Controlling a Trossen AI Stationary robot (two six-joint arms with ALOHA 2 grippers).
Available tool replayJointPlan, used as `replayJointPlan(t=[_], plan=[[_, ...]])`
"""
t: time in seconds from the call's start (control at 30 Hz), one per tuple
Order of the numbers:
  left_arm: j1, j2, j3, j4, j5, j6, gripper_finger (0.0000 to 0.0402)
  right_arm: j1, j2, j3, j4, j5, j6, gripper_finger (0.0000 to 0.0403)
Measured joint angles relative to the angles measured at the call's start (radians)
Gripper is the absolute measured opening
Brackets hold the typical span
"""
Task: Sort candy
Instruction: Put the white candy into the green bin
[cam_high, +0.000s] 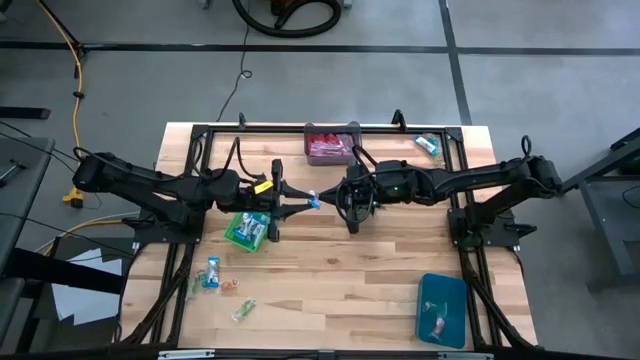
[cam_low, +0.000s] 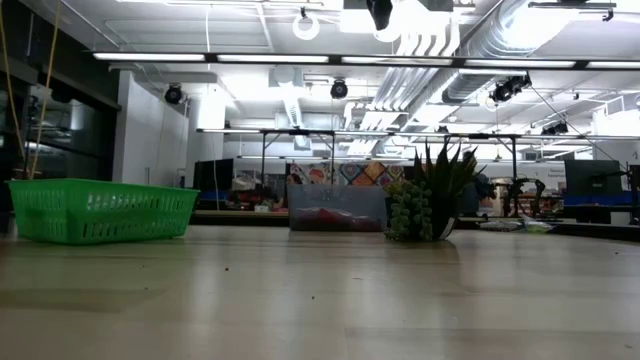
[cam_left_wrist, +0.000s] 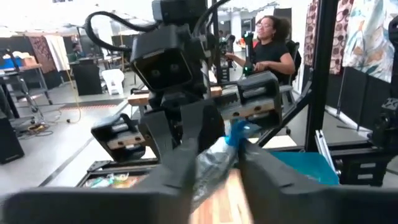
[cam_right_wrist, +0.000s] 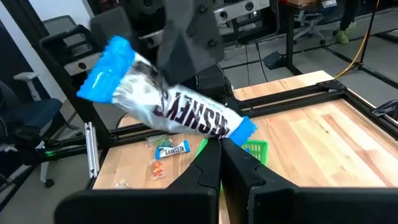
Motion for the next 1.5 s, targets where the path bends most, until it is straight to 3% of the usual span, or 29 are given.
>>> replayJointPlan(t=[0.1,0.27,0.4,0.53,0.67,0.8,0.93,1.1,1.37,1.5], plan=[[0.001,0.0,0.0,-0.005,-0.006,-0.014,0.0018,0.0,0.0,0.0,-0.009,-0.002,0.0,0.0],[0.001,-0.011,0.0,-0.06,-0.066,0.01,0.0009,-0.012,-0.008,0.0,-0.066,0.023,0.013,0.0016],[0.001,-0.083,0.0,-0.196,-0.135,0.014,0.0005,-0.044,-0.055,0.0,-0.146,0.035,0.044,0.0067],[0.001,-0.198,0.0,-0.388,-0.229,-0.058,0.0003,-0.064,-0.128,0.0,-0.231,0.148,0.028,0.0138],[0.001,-0.285,0.001,-0.688,-0.344,-0.305,0.0002,-0.088,-0.192,0.0,-0.342,0.234,0.026,0.0188],[-0.02,-0.282,-0.001,-0.998,-0.366,-0.653,0.0001,-0.11,-0.222,0.0,-0.467,0.28,0.113,0.0203],[-0.081,-0.192,-0.003,-1.196,-0.357,-1.012,0.0001,-0.122,-0.225,0.0,-0.575,0.283,0.176,0.0204],[-0.121,-0.027,-0.002,-1.314,-0.298,-1.443,0.0001,-0.126,-0.225,-0.007,-0.632,0.282,0.22,0.0204],[-0.099,0.203,-0.002,-1.311,-0.131,-1.623,0.0001,-0.127,-0.222,-0.008,-0.64,0.282,0.21,0.0204],[-0.086,0.266,-0.002,-1.307,-0.12,-1.68,0.0001,-0.127,-0.222,-0.008,-0.643,0.282,0.21,0.0204]])
